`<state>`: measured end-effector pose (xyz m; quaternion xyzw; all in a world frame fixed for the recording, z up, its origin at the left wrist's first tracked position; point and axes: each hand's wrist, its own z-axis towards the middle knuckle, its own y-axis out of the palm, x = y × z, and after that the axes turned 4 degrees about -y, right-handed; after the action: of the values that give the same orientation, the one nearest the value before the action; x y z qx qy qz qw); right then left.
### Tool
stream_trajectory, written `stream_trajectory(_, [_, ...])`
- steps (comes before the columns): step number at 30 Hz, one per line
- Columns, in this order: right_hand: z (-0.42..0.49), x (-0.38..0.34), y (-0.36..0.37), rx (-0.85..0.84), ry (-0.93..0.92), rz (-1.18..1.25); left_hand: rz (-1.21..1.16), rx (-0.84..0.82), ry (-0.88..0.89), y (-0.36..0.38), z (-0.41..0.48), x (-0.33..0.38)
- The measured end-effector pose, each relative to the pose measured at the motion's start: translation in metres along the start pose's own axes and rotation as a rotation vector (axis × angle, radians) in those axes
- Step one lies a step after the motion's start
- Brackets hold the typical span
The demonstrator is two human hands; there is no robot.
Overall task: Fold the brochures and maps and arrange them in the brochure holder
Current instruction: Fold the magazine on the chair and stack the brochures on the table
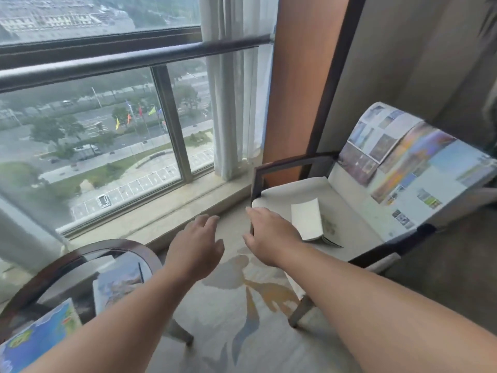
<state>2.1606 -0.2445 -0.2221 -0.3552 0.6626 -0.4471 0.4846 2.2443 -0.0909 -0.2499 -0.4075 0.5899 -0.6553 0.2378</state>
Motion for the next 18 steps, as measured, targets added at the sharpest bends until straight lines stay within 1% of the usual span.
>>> stream_trajectory(6, [-0.015, 0.071, -0.028, 0.008, 0.082, 0.012, 0.027, -0.004, 0.085, 0.011, 0.027, 0.072])
stream_trajectory(11, [-0.012, 0.115, -0.033, 0.007, 0.156, 0.028, 0.032, -0.056, 0.14, 0.03, 0.058, 0.108])
stream_trajectory(18, [0.009, 0.188, -0.041, -0.005, 0.293, 0.011, -0.021, -0.137, 0.21, 0.063, 0.122, 0.157])
